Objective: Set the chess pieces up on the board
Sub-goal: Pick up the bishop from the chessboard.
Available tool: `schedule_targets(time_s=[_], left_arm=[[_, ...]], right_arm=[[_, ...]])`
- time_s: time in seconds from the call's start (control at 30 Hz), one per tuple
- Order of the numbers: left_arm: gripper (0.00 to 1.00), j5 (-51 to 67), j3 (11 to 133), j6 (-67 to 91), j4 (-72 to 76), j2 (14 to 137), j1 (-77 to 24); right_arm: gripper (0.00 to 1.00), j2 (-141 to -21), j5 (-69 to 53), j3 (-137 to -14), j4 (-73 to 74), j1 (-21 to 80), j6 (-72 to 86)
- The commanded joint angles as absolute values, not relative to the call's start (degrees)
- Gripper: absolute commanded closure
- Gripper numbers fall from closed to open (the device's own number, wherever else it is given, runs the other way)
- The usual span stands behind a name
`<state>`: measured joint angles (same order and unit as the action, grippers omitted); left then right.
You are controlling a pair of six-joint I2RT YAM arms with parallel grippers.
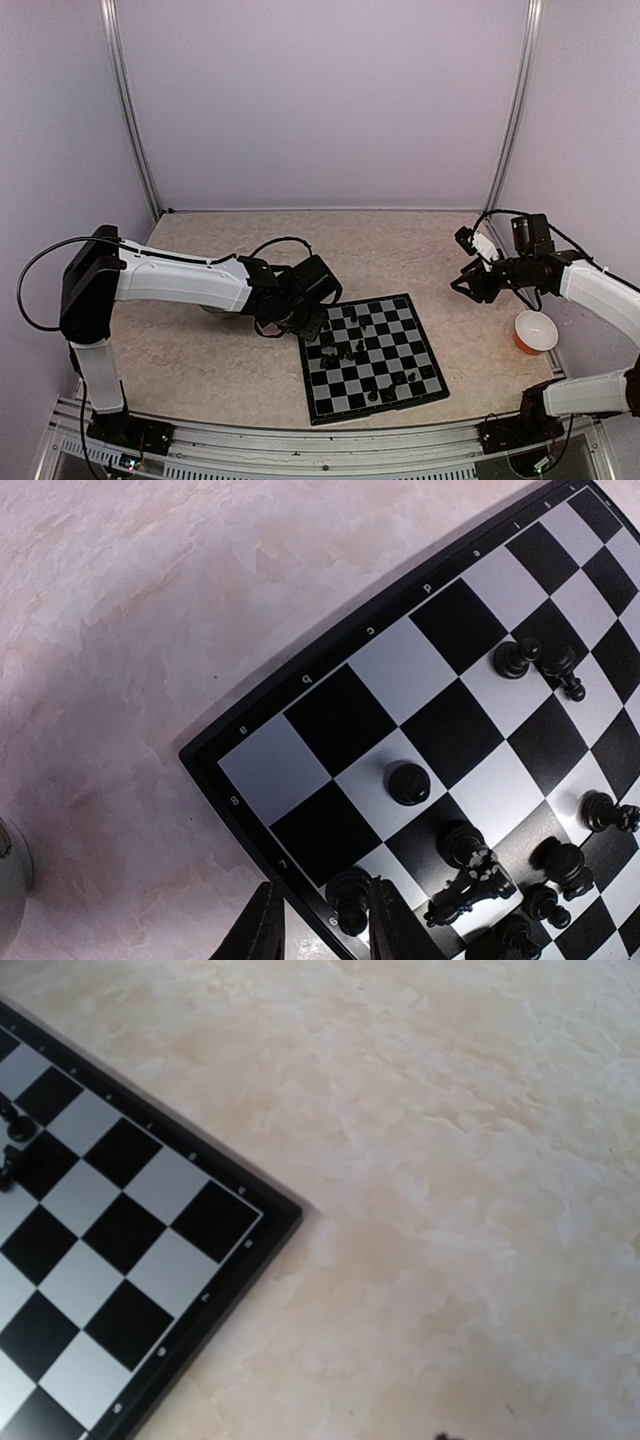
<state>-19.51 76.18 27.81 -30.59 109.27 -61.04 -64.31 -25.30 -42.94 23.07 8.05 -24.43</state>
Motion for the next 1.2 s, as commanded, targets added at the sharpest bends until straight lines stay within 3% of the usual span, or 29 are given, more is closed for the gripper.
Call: schedule_targets(time_s=[0.0,0.4,0.73,1.17], left_arm=[[0.72,-18.66,75.77,27.04,-28.52,110.36,-60.15],[0.80,-15.87,75.44,26.83,-28.02,111.72,-59.89],[0.96,-18.55,77.37,27.72,-32.56,111.21,-62.12],[0.98,-19.26,83.31,30.69,-39.11,106.14,-71.58]], right_arm=[[0.52,-64.99,-25.88,-42.88,23.64,7.56,-24.87],[0.52,-65.21,-25.85,-42.97,23.69,7.56,-24.87],[0.52,-65.00,-25.94,-42.89,23.80,7.56,-24.83],[0.52,-64.44,-26.21,-42.97,23.86,7.56,-24.79]])
